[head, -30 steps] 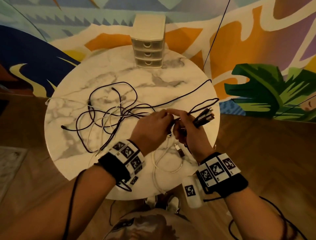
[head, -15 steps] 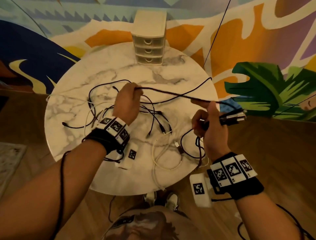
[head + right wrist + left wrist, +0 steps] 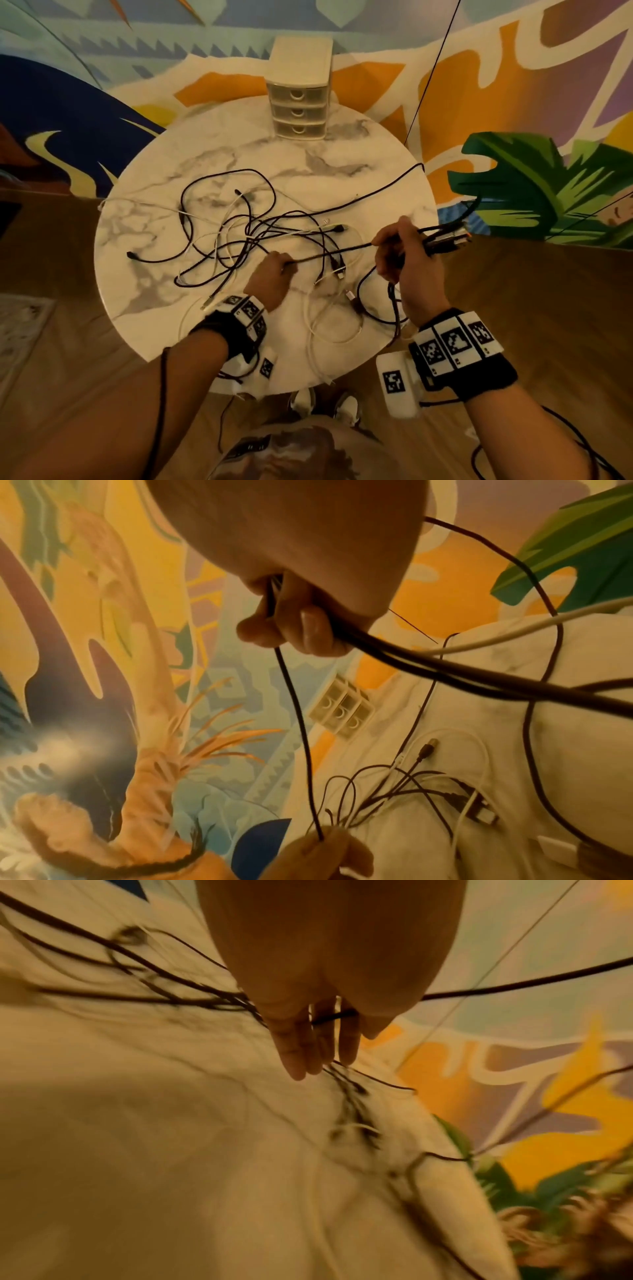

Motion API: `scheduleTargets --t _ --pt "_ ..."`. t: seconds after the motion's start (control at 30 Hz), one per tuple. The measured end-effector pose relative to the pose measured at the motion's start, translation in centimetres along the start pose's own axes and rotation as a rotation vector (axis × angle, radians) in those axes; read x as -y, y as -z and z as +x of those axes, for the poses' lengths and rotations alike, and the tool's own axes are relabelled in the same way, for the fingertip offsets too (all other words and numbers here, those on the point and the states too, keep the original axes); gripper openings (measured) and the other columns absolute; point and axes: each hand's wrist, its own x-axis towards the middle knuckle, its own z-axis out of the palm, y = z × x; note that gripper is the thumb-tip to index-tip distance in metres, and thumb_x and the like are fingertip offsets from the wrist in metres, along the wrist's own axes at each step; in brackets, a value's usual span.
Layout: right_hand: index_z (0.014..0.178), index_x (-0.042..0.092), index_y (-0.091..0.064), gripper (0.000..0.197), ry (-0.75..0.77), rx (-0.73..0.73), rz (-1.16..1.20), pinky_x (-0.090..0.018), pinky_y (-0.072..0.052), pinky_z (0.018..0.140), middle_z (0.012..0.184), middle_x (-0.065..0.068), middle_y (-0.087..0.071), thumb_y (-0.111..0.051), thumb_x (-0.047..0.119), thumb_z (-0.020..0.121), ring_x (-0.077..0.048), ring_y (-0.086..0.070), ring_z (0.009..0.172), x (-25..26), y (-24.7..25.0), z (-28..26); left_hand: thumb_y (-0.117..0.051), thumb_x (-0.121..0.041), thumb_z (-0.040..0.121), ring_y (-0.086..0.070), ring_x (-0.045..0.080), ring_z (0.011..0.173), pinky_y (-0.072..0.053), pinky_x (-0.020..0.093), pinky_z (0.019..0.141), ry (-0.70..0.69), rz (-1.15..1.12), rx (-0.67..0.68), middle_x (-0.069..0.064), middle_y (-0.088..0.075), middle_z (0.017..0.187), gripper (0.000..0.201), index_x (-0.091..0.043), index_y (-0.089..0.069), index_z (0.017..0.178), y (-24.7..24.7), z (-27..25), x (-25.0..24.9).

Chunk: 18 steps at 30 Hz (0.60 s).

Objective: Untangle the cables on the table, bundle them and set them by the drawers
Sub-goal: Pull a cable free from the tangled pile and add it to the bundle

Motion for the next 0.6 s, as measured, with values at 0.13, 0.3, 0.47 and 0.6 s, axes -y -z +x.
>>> scheduleTargets --t 0.13,0.3,0.47,0.6 --pt "0.089 0.016 -0.069 0.051 0.050 -0.021 0.086 -0.025 -0.020 0.044 0.049 -0.001 -0.048 -0.026 0.039 0.102 -0.015 -0.036 0.046 0.8 0.2 -0.2 -0.047 -0.015 0.095 -0.056 0.031 0.087 -0.031 0.026 0.069 -0.125 -0.004 -0.266 0.016 -0.060 0.092 0.018 -0.004 -0.060 0.092 3.6 0.9 -2.3" --pt "0.092 0.015 -0.071 0.046 -0.041 0.160 -0.064 -0.021 -0.027 0.043 0.053 -0.006 -0.049 -0.034 0.041 0.099 -0.014 -0.039 0.047 -0.9 -2.1 -1.0 -0.045 -0.024 0.094 -0.050 0.023 0.090 -0.042 0.036 0.068 -0.460 0.245 -0.145 0.005 -0.055 0.097 0.024 -0.014 -0.056 0.112 1.7 -2.8 -7.1" --pt "0.057 0.015 -0.059 0.052 -0.088 0.065 -0.023 -0.021 -0.032 0.044 0.048 -0.003 -0.051 -0.037 0.036 0.100 -0.014 -0.045 0.044 -0.7 -2.1 -1.1 -0.049 -0.019 0.095 -0.054 0.025 0.079 -0.043 0.038 0.068 -0.281 0.070 -0.025 0.004 -0.051 0.089 0.015 -0.007 -0.058 0.091 -0.6 -1.9 -1.6" --pt "0.061 0.017 -0.060 0.053 -0.050 -0.004 -0.004 -0.016 -0.031 0.040 0.047 0.001 -0.051 -0.033 0.037 0.101 -0.009 -0.044 0.042 0.1 -1.2 -0.8 -0.049 -0.011 0.094 -0.055 0.034 0.090 -0.038 0.033 0.075 -0.152 0.051 -0.077 0.018 -0.057 0.096 0.014 -0.002 -0.060 0.096 1.7 0.3 0.5"
